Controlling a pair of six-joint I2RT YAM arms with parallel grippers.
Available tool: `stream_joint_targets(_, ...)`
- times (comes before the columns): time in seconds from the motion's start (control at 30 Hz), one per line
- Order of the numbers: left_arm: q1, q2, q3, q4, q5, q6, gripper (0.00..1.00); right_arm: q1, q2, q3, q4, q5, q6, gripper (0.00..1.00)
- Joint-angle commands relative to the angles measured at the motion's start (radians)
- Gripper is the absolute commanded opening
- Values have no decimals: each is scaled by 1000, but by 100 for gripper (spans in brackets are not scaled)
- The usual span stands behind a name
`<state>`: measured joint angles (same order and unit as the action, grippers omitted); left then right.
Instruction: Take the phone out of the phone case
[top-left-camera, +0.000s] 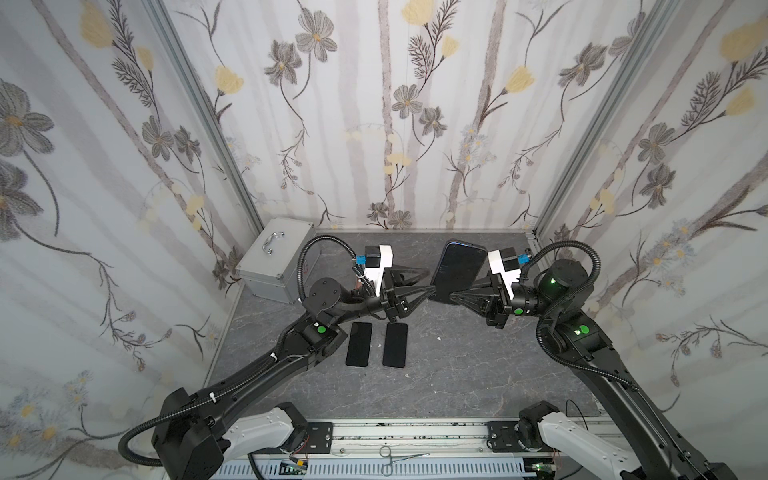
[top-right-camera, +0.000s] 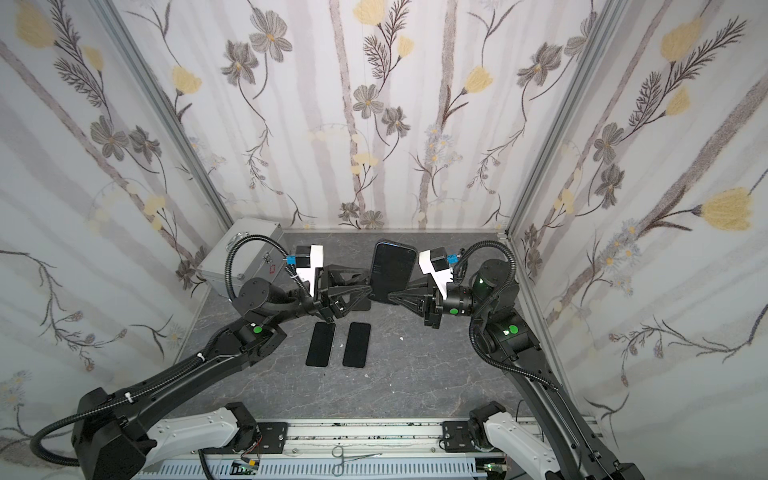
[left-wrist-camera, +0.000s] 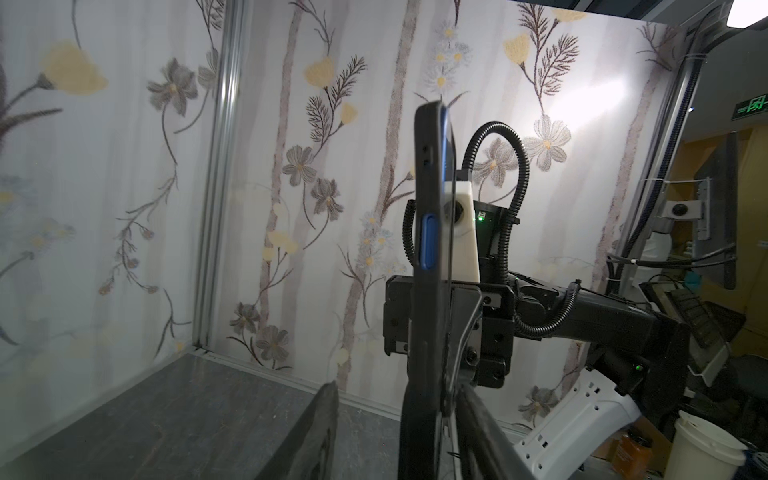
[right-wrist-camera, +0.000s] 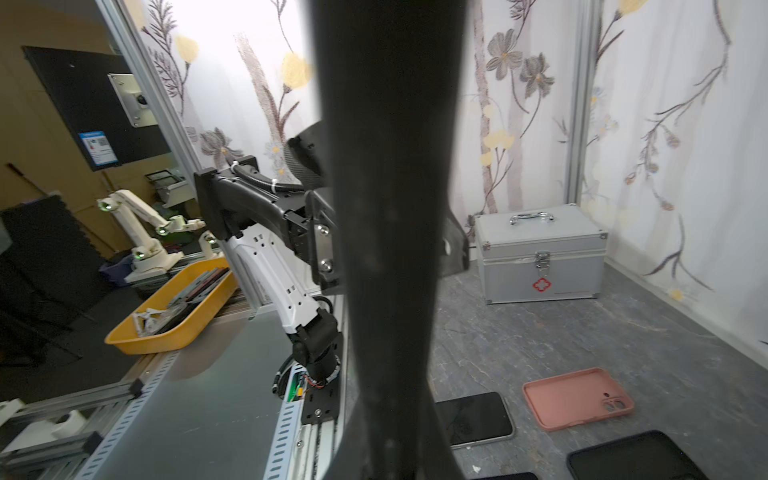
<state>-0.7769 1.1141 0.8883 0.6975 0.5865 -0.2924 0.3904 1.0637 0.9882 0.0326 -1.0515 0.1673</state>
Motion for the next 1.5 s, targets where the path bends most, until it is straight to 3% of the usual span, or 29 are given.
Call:
stream_joint_targets(0.0,-1,-43,31,-140,-149,218,50,-1,-23,-30,2,178,-112,0)
stream_joint_targets(0.2,-37,-64,95,-232,-287,507,50,1,-10,-13,-55,293,-207,0)
stream_joint_targets(0.33,-43,-41,129,-253,-288,588,50,26,2,-13,-113,361,-278,0)
stream_joint_targets(0.63,-53,-17,147,-258,-241,605,44,120,-32,-39,-165,549,-375,0)
stream_joint_targets(0.93,-61,-5,148,-258,-238,593,36,165,-28,-19,-190,562,-404,0)
stream_joint_targets(1.47,-61,15,164,-258,-237,587,36,207,5,2,-226,569,-432,0)
